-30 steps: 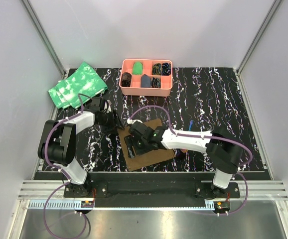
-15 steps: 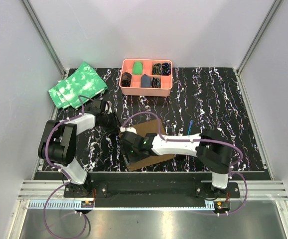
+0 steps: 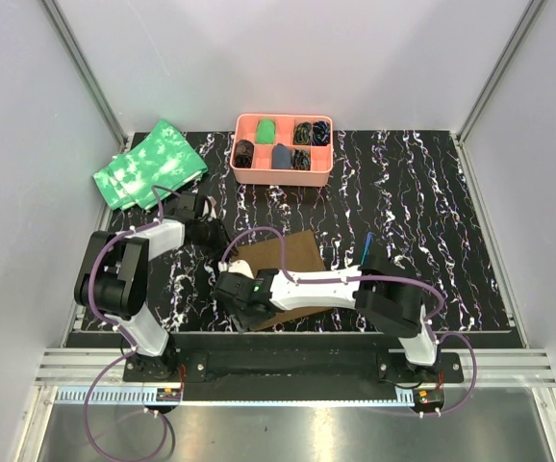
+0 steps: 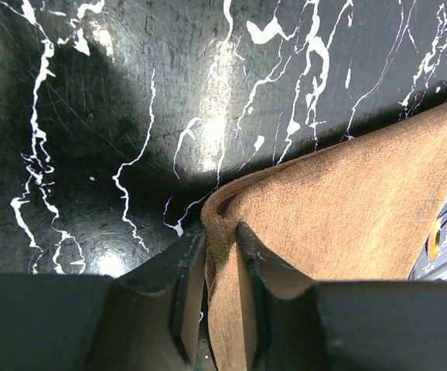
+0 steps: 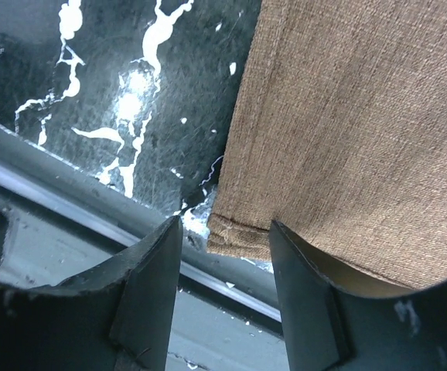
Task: Fold the napkin into a case and place the utensils inside
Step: Pick up the lower triangle-folded napkin from the center of the board.
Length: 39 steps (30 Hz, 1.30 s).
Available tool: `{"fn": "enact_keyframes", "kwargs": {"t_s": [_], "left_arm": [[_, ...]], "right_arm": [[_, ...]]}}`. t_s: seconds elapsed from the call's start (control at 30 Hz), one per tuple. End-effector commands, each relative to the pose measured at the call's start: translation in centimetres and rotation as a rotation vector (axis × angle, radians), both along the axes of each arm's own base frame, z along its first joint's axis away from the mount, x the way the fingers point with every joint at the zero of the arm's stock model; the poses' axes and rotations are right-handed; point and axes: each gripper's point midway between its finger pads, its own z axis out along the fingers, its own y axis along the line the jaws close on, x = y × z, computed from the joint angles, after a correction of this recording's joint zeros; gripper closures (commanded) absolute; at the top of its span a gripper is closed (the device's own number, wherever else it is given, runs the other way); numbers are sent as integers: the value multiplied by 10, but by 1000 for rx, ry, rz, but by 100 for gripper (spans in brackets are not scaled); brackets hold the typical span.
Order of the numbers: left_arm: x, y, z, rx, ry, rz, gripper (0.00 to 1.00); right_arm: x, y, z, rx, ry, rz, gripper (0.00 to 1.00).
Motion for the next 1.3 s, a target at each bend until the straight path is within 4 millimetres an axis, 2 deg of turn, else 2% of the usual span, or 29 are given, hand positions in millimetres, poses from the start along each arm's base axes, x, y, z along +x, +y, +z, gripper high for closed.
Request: {"fn": "enact_keyframes", "kwargs": {"t_s": [0.0,0.2,0.33,0.47,0.53,0.63,0.67,0.8,1.0,1.1,1.27], "left_arm": [[-3,-2,-7,-3,15,-4,78],[-4,-1,-6,-3,21,15,88],[-3,1,-4,10,19,30,92],[-2,2,-2,5,23,41,97],[-1,3,-1,6,26,49,100],[-1,7,2,9,38,70,100],[1,9,7,9,26,79,100],[0,13,18,13,32,111,100],[-2,10,34,-23,30,139,100],[-4,9,41,-39,30,148,100],[-4,19,52,10,-3,179,100]], "right_arm": [[5,-11,-16,-109,-60,3,44],[-1,-29,-45,-286,-101,30,52],[-1,-39,-66,-340,-101,27,65],[2,-36,-68,-347,-120,32,82],[9,-32,-54,-325,-158,30,90],[19,-23,-28,-266,-211,32,94],[20,-19,-22,-245,-217,34,100],[15,7,4,-52,-159,48,100],[15,20,37,130,-132,37,100],[15,22,43,217,-89,20,100],[13,24,41,292,-39,13,100]]}}
